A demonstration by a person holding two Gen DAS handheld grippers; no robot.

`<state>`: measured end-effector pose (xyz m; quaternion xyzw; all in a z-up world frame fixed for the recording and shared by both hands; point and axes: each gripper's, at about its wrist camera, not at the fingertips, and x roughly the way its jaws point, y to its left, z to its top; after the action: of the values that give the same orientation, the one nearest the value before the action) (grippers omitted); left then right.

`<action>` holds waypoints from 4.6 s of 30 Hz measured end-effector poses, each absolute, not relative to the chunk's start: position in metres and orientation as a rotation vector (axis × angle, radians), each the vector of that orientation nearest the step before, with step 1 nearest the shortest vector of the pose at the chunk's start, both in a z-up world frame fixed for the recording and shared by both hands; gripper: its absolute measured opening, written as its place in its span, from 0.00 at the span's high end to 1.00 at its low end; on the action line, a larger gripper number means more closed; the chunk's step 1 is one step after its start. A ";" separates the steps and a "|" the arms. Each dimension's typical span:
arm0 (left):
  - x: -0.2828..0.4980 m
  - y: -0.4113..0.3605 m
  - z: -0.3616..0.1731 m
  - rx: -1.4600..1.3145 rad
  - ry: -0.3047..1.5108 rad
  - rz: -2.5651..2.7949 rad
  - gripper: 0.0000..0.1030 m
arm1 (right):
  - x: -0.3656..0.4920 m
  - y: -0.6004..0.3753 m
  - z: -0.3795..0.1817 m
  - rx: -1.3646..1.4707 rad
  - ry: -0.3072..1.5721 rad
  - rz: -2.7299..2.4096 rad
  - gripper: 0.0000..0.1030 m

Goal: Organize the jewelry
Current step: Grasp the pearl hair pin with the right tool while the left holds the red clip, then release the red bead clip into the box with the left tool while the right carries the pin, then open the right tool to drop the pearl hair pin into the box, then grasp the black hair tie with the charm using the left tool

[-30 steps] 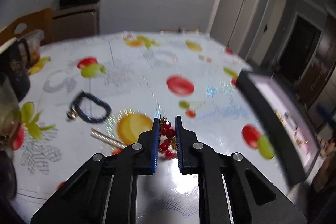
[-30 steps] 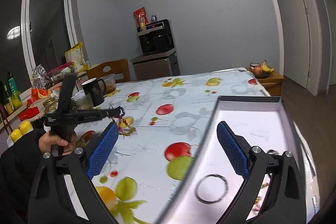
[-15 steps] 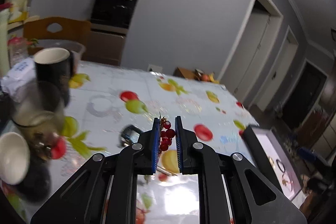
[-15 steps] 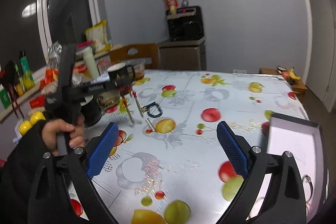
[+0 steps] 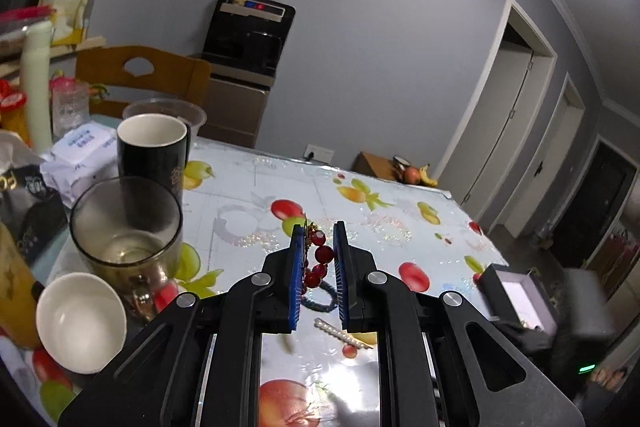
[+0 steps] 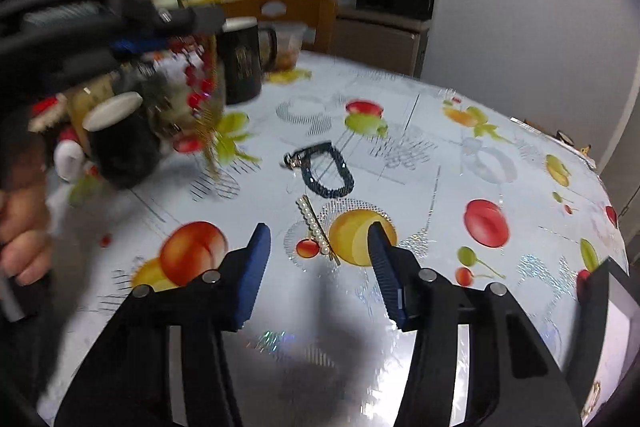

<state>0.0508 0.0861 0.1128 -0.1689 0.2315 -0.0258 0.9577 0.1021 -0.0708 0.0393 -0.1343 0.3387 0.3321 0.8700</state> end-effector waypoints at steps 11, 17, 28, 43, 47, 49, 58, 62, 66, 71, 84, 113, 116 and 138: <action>0.055 0.086 0.108 -0.355 0.497 -0.072 0.86 | 0.138 -0.044 0.009 -0.327 0.835 0.685 0.66; 0.056 0.092 0.106 -0.380 0.504 -0.072 0.86 | 0.145 -0.041 0.004 -0.299 0.854 0.701 0.73; 0.056 0.090 0.105 -0.373 0.506 -0.075 0.86 | 0.140 -0.041 0.005 -0.262 0.865 0.719 0.92; 0.050 0.061 0.110 -0.331 0.450 -0.179 0.86 | 0.101 -0.107 0.054 -0.106 0.705 0.738 0.92; 0.045 0.039 0.114 -0.279 0.427 -0.200 0.86 | 0.087 -0.156 0.080 -0.019 0.606 0.729 0.92; 0.045 0.026 0.114 -0.250 0.428 -0.198 0.86 | 0.086 -0.184 0.091 0.044 0.579 0.720 0.92; 0.041 -0.060 0.117 -0.142 0.415 -0.300 0.86 | 0.085 -0.307 0.119 0.146 0.467 0.558 0.92; 0.042 -0.101 0.124 -0.129 0.404 -0.356 0.85 | 0.089 -0.350 0.114 0.136 0.467 0.458 0.92; 0.053 -0.141 0.130 -0.086 0.407 -0.403 0.85 | 0.097 -0.380 0.108 0.156 0.495 0.426 0.92; 0.068 -0.184 0.134 -0.051 0.419 -0.461 0.85 | 0.109 -0.400 0.097 0.098 0.550 0.366 0.92; 0.085 -0.270 0.097 0.107 0.586 -0.630 0.85 | 0.120 -0.412 0.046 -0.017 0.825 0.383 0.92; 0.093 -0.297 0.050 0.279 0.854 -0.616 0.54 | 0.124 -0.415 0.020 -0.108 0.952 0.299 0.88; 0.091 -0.287 0.057 0.257 0.833 -0.603 0.48 | 0.122 -0.417 0.028 -0.100 0.910 0.271 0.61; 0.114 -0.034 0.073 -0.041 0.719 0.029 0.22 | 0.078 -0.320 0.124 -0.042 0.511 0.388 0.19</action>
<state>0.1137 -0.0342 0.0730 -0.0202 0.3517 0.0143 0.9358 0.0781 -0.3205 0.1245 -0.0207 0.2512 0.1906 0.9488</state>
